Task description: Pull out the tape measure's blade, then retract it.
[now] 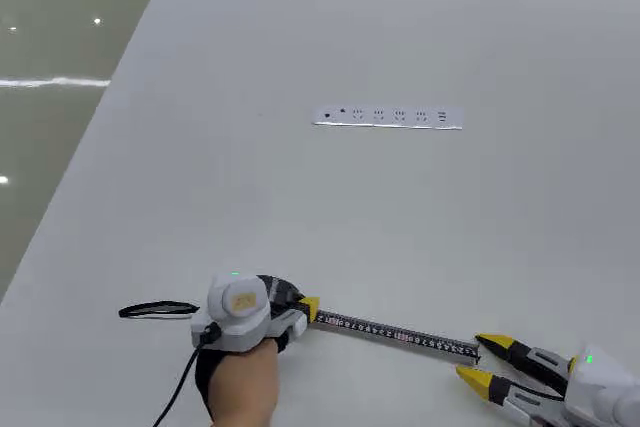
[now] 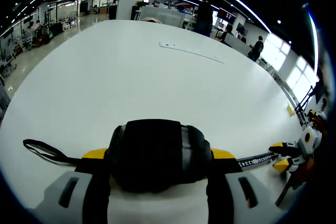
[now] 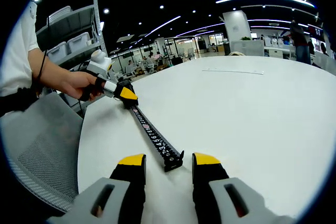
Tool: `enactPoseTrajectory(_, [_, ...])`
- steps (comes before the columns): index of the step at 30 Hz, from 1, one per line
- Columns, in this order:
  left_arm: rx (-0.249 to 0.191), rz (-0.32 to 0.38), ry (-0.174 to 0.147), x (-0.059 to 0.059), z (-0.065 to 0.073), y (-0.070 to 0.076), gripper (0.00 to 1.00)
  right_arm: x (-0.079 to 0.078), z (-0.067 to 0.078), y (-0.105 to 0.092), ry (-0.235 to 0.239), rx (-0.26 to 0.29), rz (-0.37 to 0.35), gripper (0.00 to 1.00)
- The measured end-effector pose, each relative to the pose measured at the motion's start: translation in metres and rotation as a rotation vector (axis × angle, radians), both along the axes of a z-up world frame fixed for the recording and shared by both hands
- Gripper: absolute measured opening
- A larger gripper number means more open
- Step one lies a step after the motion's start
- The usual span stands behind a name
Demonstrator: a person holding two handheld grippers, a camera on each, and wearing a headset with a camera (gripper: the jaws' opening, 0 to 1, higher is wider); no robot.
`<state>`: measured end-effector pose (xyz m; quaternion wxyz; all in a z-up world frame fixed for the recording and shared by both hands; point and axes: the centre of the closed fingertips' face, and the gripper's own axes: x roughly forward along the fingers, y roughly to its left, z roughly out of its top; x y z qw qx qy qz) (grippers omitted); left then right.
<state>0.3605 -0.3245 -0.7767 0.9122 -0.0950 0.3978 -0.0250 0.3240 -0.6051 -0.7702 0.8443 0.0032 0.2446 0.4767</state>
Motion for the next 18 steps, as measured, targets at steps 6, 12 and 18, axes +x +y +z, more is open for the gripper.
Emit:
enactPoseTrajectory(6, [0.004,-0.002,-0.003,-0.0005,0.0005,-0.0005,0.73,-0.0005,-0.0015,-0.001,0.005,0.007,0.016,0.27])
enactPoseTrajectory(12, [0.008,-0.004,-0.003,-0.0001,0.0002,-0.0003,0.73,-0.0019,-0.0003,-0.0002,0.009,0.022,0.02,0.23])
enactPoseTrajectory(18, [0.01,-0.005,-0.003,0.0001,-0.0002,-0.0002,0.73,0.0006,-0.0011,-0.0014,0.018,0.029,0.027,0.19])
